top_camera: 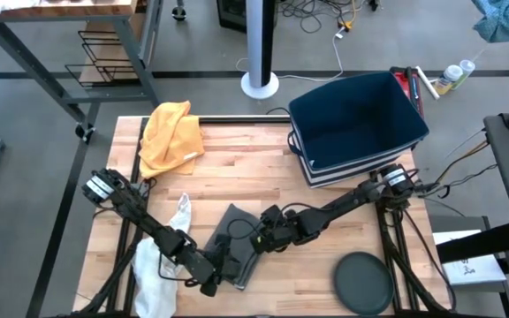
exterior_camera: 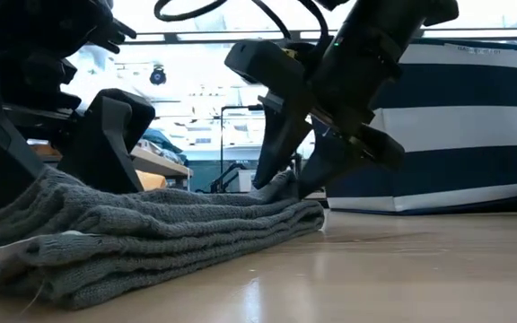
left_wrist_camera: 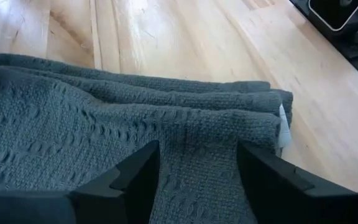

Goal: Fold kitchen towel into neat rectangle
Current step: Fold the gray towel

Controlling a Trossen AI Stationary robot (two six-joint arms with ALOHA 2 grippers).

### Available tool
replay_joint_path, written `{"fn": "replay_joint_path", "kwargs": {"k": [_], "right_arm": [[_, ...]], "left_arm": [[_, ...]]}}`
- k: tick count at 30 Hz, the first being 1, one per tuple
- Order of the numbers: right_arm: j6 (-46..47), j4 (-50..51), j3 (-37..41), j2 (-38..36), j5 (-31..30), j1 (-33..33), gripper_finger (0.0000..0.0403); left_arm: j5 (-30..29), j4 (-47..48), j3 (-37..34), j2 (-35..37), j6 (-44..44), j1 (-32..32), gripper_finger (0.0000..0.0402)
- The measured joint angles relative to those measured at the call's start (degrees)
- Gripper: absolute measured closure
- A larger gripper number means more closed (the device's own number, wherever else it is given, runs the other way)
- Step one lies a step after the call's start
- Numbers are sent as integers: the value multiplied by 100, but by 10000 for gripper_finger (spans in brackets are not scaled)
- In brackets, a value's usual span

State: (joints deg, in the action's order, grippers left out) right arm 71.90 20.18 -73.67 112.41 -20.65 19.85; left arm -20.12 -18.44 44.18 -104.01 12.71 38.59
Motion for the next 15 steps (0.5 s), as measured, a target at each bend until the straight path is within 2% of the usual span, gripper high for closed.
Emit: {"fn": "replay_joint_path", "kwargs": {"k": [7, 15], "right_arm": [[-163, -207, -7, -15, 167, 14, 220], [-210, 61, -7, -19, 304, 14, 220]], "left_arm": [[-22, -99, -4, 0, -95, 0, 187], [-31, -242, 0, 0, -260, 0, 189]]}}
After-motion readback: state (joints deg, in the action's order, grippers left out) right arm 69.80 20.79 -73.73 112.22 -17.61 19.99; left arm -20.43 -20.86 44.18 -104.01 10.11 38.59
